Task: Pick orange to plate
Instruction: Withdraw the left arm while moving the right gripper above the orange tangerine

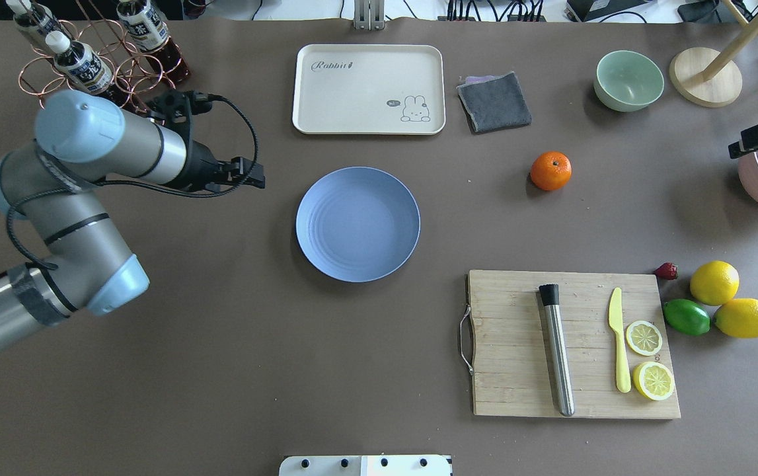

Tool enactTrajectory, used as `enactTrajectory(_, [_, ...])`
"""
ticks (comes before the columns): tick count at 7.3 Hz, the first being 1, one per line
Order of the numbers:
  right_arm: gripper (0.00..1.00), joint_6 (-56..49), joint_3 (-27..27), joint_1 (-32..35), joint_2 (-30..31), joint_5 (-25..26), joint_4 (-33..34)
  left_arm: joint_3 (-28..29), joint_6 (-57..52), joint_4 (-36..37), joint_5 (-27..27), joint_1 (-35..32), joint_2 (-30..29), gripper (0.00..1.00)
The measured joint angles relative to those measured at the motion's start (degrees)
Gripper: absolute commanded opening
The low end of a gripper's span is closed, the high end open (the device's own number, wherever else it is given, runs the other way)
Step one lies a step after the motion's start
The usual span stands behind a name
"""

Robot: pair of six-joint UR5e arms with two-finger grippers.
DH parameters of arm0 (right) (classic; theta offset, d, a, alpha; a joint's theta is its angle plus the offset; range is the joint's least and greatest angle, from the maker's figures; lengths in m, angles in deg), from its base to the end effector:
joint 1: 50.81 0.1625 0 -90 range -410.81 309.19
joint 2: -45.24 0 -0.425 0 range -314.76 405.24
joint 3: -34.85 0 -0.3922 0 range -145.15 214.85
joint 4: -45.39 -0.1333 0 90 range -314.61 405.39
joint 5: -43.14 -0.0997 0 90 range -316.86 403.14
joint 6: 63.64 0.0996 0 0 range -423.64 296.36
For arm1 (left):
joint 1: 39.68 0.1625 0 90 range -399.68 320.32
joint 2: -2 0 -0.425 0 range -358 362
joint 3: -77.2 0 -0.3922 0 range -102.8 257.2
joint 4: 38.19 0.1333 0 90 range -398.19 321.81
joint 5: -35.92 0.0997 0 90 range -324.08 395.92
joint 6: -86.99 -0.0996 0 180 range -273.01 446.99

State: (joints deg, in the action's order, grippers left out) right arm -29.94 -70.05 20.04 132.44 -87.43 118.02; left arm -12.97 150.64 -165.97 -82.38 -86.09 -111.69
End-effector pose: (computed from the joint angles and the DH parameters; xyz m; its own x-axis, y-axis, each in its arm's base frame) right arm -0.1057 -0.5132 0.4724 0.6440 -0.0720 0.7617 -0.1068 0.9774 0.1827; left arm 0.3886 -0.5330 0.3470 0.4489 0.0953 -0.8885 0.1683 0.9675 0.1888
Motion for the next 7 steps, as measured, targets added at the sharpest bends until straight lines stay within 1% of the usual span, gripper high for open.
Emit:
enactTrajectory(1, [1.0,4.63,0.16,-3.47,-2.48,2.61,0.32,-0.41,-8.61,0.06,-7.58,-7.04,3.88,0.98])
enactTrajectory(2, [1.0,8.37,0.45,-6.52,-4.94,4.9,1.17,-0.47,-18.14,0.69,-13.97,-14.06,8.19,0.98])
enactTrajectory(3, [1.0,11.24,0.83,-9.13,-7.7,7.15,3.29,-0.48,-28.88,3.83,-18.29,-20.8,12.31,0.98])
enactTrajectory(4, [1.0,13.11,1.34,-11.39,-10.34,9.35,5.91,-0.25,-41.75,10.1,-20.17,-27.41,15.16,0.98])
enactTrajectory(5, [1.0,13.91,1.83,-12.95,-11.94,10.69,7.5,0.18,-56.07,18.03,-19.76,-33.85,16.69,0.98])
enactTrajectory(6, [1.0,14.22,2.18,-14.06,-12.64,11.28,8.09,0.4,-67.95,26.55,-18.28,-39.13,17.37,0.98])
enactTrajectory(7, [1.0,14.32,2.68,-14.88,-12.89,11.52,8.18,0.39,-74.38,35.13,-17.24,-42.02,17.48,0.98])
